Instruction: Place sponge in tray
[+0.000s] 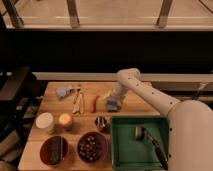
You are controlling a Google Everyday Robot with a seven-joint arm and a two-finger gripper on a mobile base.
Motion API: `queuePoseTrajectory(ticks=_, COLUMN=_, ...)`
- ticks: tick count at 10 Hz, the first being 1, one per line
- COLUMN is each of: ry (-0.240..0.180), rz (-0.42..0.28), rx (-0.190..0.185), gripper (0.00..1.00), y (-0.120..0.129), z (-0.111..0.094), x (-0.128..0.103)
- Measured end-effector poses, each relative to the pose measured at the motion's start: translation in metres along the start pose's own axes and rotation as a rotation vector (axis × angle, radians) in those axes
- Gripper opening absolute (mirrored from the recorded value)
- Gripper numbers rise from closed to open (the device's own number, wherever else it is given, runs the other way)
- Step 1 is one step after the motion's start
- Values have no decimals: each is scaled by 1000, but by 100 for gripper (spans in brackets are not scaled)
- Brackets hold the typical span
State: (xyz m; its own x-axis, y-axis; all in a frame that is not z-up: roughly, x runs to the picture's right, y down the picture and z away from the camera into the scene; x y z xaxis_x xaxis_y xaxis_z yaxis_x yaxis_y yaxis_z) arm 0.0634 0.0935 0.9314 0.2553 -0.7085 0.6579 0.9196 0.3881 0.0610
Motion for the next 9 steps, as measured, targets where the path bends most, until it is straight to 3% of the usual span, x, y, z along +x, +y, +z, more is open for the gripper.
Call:
queuePoseTrajectory(ticks=6, ry=3, rz=-13, rx=-9, gripper=13, y=-11, z=-8, x=-6)
queuePoseTrajectory(ticks=8, ry=1, rz=-6, rx=-13, gripper=1, y=-8, z=-9, x=-9)
queuePoseTrajectory(ticks=9, ry=4, rz=-5, rx=-11, gripper=0, y=-7, z=-11, x=-11)
